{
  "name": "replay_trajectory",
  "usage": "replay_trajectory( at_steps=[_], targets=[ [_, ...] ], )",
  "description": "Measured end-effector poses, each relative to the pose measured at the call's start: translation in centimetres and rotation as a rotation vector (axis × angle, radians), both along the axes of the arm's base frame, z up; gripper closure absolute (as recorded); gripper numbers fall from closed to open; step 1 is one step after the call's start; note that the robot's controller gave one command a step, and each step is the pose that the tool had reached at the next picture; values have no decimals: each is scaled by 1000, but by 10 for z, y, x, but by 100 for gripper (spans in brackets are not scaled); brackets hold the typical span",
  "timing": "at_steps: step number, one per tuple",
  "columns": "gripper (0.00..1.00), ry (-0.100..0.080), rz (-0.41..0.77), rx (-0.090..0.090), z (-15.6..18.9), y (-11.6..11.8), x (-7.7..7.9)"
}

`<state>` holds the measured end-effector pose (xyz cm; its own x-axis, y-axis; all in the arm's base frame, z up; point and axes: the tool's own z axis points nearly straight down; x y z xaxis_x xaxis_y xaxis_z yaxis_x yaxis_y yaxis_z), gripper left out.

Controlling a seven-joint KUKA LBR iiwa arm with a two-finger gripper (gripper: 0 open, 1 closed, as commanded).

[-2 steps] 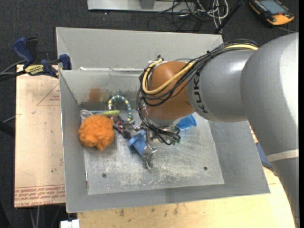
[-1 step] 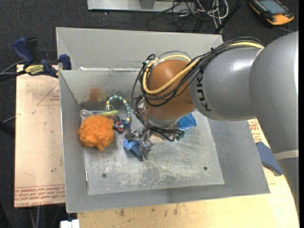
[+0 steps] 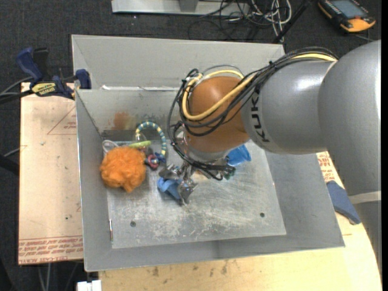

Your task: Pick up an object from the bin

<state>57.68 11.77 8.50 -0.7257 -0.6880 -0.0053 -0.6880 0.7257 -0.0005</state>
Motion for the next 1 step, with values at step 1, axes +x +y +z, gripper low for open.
replay_trajectory(
  at_steps=[1],
  targets=[
    [100,-3,15,0,-2,2,7]
  ],
)
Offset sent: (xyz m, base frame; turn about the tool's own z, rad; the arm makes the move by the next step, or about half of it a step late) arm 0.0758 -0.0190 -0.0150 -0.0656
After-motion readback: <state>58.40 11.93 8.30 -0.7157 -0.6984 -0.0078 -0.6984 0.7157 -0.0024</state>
